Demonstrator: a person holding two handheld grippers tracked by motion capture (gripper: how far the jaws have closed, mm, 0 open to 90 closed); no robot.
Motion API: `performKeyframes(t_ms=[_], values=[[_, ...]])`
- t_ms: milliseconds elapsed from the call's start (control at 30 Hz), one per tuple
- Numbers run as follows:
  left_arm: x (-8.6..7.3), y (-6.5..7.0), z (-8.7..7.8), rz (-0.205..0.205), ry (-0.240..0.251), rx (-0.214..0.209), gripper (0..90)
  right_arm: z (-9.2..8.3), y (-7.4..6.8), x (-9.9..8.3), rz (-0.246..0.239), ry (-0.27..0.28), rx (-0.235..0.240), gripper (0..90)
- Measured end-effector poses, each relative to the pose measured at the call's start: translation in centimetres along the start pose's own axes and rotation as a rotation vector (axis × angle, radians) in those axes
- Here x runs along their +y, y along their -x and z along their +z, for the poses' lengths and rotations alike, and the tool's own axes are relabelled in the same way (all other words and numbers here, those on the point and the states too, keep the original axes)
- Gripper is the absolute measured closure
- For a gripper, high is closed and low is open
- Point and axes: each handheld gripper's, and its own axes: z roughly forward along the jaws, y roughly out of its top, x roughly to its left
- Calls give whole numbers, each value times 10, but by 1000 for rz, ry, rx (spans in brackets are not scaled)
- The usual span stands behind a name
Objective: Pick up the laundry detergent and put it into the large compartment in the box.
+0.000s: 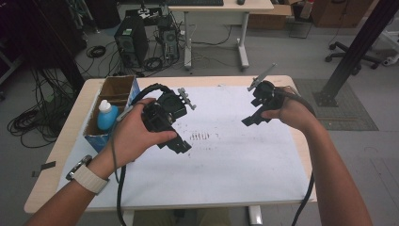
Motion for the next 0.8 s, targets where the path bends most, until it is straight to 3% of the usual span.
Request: performKeyframes(t_ms=[800], values=[[-2,-3,0,-15,6,0,107,-1,-1,-1,-1,-2,-4,92]])
